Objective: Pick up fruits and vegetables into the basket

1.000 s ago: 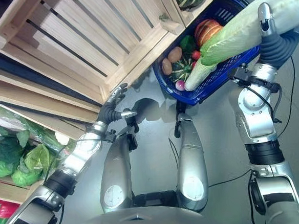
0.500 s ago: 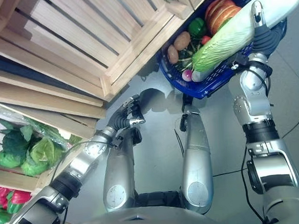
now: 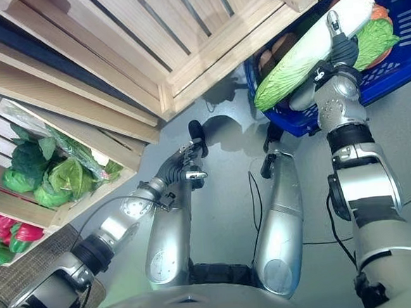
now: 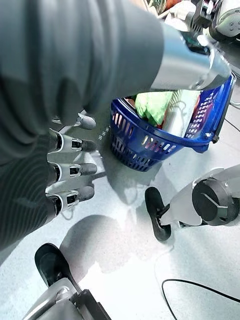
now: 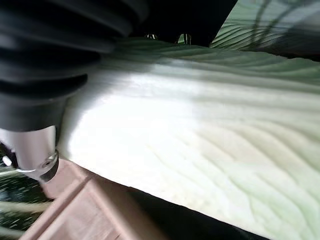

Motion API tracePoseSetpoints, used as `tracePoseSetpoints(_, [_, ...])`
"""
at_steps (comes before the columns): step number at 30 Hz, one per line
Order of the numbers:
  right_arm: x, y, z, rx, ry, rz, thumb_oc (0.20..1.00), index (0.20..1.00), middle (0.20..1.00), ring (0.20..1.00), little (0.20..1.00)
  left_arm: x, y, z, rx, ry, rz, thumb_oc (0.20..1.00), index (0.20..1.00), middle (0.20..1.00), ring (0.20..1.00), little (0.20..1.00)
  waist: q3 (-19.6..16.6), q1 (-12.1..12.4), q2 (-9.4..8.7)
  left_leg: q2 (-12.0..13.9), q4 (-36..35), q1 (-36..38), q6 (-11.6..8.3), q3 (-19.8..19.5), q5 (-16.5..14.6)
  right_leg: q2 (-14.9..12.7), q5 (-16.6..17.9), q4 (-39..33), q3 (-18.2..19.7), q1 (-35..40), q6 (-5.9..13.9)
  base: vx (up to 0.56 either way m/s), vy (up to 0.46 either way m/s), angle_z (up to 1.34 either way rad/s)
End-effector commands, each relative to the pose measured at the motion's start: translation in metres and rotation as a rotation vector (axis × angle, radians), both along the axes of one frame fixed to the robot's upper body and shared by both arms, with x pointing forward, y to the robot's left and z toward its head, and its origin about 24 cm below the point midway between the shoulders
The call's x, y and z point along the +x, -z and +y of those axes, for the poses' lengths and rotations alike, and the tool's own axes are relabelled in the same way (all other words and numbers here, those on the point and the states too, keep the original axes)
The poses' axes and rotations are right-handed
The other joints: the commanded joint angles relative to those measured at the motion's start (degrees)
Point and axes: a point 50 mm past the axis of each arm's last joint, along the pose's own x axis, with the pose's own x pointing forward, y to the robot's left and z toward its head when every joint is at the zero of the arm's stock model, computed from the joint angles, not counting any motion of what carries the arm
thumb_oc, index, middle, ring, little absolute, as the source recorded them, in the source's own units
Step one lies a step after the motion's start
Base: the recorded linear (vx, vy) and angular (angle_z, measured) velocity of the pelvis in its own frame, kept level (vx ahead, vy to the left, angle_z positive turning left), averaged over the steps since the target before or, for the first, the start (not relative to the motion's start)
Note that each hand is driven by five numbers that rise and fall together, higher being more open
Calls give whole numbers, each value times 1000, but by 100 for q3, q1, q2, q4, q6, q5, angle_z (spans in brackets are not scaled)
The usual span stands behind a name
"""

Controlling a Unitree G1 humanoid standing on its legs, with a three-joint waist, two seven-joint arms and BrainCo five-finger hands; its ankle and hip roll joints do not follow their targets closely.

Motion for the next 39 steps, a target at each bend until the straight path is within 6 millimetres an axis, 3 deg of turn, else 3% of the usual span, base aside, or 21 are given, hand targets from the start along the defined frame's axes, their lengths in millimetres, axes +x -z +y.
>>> tracePoseSetpoints(1, [-9,-2,-30,-31,110,65,200,200,200,200,200,-16,2,-27,-66,86,7,1000,1000,1000,1000,1000,-323,24,860,-143,604,-361,163,32,-664,239,-481,377,-96,-57,211,0,0,0])
tracePoseSetpoints(9, [-18,7,-50,18,351,172,200,200,200,200,200,-21,2,-33,-62,108,-13,1000,1000,1000,1000,1000,-323,117,945,-195,642,-453,229,-55,-679,239,-497,451,-82,-135,212,-4,2,1])
tracePoseSetpoints(10, [-19,8,-52,31,385,180,407,407,407,407,407,-21,2,-33,-62,106,-14,1000,1000,1000,1000,1000,-323,121,946,-203,629,-461,237,-63,-662,250,-474,430,-84,-137,210,-79,13,5])
tracePoseSetpoints(11, [-21,8,-55,66,430,186,1000,1000,1000,1000,1000,-20,1,-33,-61,102,-22,1000,1000,1000,1000,1000,-323,130,945,-202,587,-561,286,-23,-543,243,-346,363,-157,-214,158,-79,13,5])
tracePoseSetpoints(14, [-25,17,-58,118,471,208,1000,1000,1000,1000,1000,-23,4,-34,-58,105,-16,1000,1000,1000,1000,1000,-323,140,939,-224,599,-414,257,-92,-673,270,-467,389,-83,-58,217,-14,0,5])
tracePoseSetpoints(15, [-27,18,-59,139,486,183,1000,1000,1000,1000,1000,-22,2,-35,-56,104,-22,1000,1000,1000,1000,1000,-323,139,924,-227,545,-471,302,-57,-555,275,-323,284,-152,-82,170,31,-2,2])
tracePoseSetpoints(16, [-27,22,-59,138,492,184,1000,1000,1000,1000,1000,-24,4,-34,-53,104,-16,1000,1000,1000,1000,1000,-323,136,916,-244,551,-358,271,-104,-643,294,-403,290,-91,31,215,-83,14,1])
tracePoseSetpoints(20, [-29,24,-57,124,510,135,1000,1000,1000,1000,1000,-23,4,-29,-53,84,-10,1000,1000,1000,1000,1000,-323,103,844,-230,385,-227,290,-64,-508,338,-227,47,-159,202,195,-27,13,0])
tracePoseSetpoints(27, [-40,40,-44,80,530,2,1000,1000,1000,1000,1000,-27,19,-11,-43,18,68,1000,1000,1000,1000,1000,-323,-81,552,-170,64,513,244,-30,-467,403,-86,-409,-156,956,255,-22,44,-4])
tracePoseSetpoints(34, [-60,57,-2,-111,416,-127,1000,1000,1000,1000,1000,-34,37,7,9,-63,121,1000,1000,1000,1000,1000,-323,-394,119,-25,-317,1411,192,65,-409,478,87,-949,-71,1886,334,-6,45,-6])
tracePoseSetpoints(36, [-72,63,21,-240,319,-176,1000,1000,1000,1000,1000,-36,43,18,8,-113,141,1000,1000,1000,1000,1000,-323,-509,-54,23,-462,1805,170,95,-396,505,131,-1164,-27,2312,365,-10,60,-12])
tracePoseSetpoints(39, [-84,74,41,-329,224,-180,1000,1000,1000,1000,1000,-40,49,27,7,-146,171,1000,1000,1000,1000,1000,-323,-598,-177,64,-606,2258,137,110,-381,520,172,-1407,-14,2812,396,31,43,-8])
